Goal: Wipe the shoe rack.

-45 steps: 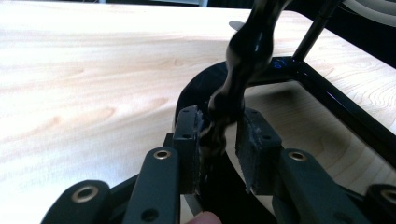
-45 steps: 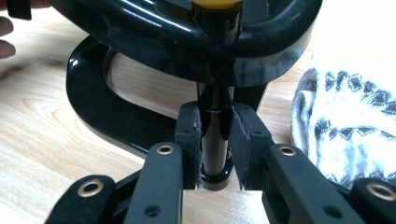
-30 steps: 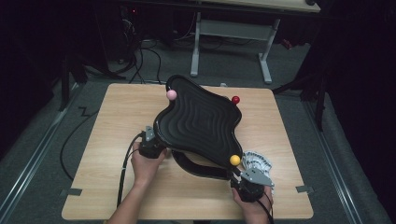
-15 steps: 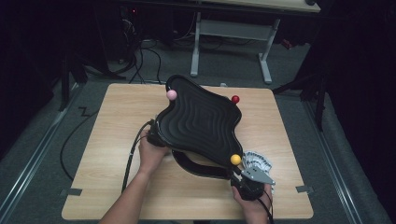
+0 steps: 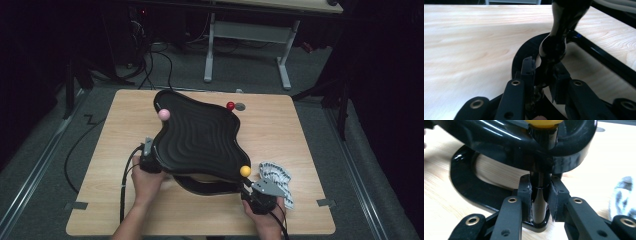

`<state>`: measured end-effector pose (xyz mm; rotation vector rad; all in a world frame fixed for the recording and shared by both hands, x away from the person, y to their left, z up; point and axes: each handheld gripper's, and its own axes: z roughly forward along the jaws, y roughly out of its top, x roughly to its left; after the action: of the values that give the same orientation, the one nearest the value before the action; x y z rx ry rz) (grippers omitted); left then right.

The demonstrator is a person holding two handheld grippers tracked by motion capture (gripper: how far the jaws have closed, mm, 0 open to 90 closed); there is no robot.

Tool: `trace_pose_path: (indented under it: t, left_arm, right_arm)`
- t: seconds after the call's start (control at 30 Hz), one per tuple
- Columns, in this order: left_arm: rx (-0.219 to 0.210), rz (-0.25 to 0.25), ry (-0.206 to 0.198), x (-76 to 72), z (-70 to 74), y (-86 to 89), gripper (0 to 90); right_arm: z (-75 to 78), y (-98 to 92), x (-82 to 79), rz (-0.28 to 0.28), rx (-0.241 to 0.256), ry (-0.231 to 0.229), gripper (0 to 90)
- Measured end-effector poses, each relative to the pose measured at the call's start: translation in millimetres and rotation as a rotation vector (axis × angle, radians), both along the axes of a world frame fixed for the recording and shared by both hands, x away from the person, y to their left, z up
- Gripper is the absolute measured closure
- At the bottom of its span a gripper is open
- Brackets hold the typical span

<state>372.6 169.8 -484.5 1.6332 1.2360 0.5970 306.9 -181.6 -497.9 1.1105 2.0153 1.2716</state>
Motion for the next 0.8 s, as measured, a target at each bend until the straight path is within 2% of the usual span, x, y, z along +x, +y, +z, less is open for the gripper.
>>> trace_pose_path:
  t: [0.1,0.2,0.23,0.3,0.33,0.4,0.43,0.53,0.57,0.63,0.67,0.73,0.8]
  left_arm:
    - [-0.005,0.031,0.002,-20.5,-0.5,6.9,75.7]
    - [0.02,0.049,0.004,-40.6,-0.3,8.2,75.6]
    - [0.019,0.054,0.001,-45.8,-0.6,8.5,75.6]
    - [0.01,0.066,-0.001,-54.2,-1.7,9.8,75.5]
    - [-0.013,0.074,-0.003,-57.9,-2.6,10.2,75.5]
    - [-0.017,0.077,-0.013,-61.9,-3.9,10.2,75.4]
    - [-0.005,0.074,-0.023,-64.7,-5.2,10.3,75.4]
    - [0.017,0.071,-0.046,-68.0,-7.1,8.8,75.3]
    - [0.009,0.066,-0.043,-68.4,-7.0,9.5,75.3]
    - [-0.014,0.058,-0.045,-70.2,-8.1,10.9,75.3]
    - [-0.013,0.054,-0.05,-71.6,-8.6,11.0,75.2]
    - [-0.009,0.043,-0.056,-72.5,-8.9,11.7,74.8]
    - [-0.013,0.042,-0.061,-71.3,-9.5,13.7,72.0]
  right_arm:
    - [0.8,3.2,-0.3,0.036,0.006,0.011,72.5]
    - [4.2,-1.1,-3.6,0.078,0.01,0.051,60.7]
    - [7.2,-5.5,-6.9,0.092,-0.007,0.05,57.9]
    - [12.0,-16.0,-12.7,0.101,-0.006,0.05,55.4]
    - [13.9,-22.8,-14.0,0.102,-0.001,0.062,54.6]
    - [15.6,-38.8,-15.2,0.104,0.007,0.076,54.1]
    - [15.6,-44.0,-14.7,0.1,0.007,0.078,54.1]
    - [17.0,-60.2,-10.9,0.038,0.014,0.066,54.4]
    - [18.1,-64.2,-8.4,0.003,0.012,0.055,54.0]
    - [20.4,-71.5,-2.5,-0.089,0.004,0.031,51.9]
    - [20.0,-76.2,2.6,-0.164,-0.024,0.028,49.6]
    - [15.2,-83.7,11.7,-0.244,-0.038,0.056,45.9]
    - [5.3,-92.9,24.3,-0.32,-0.038,0.137,41.4]
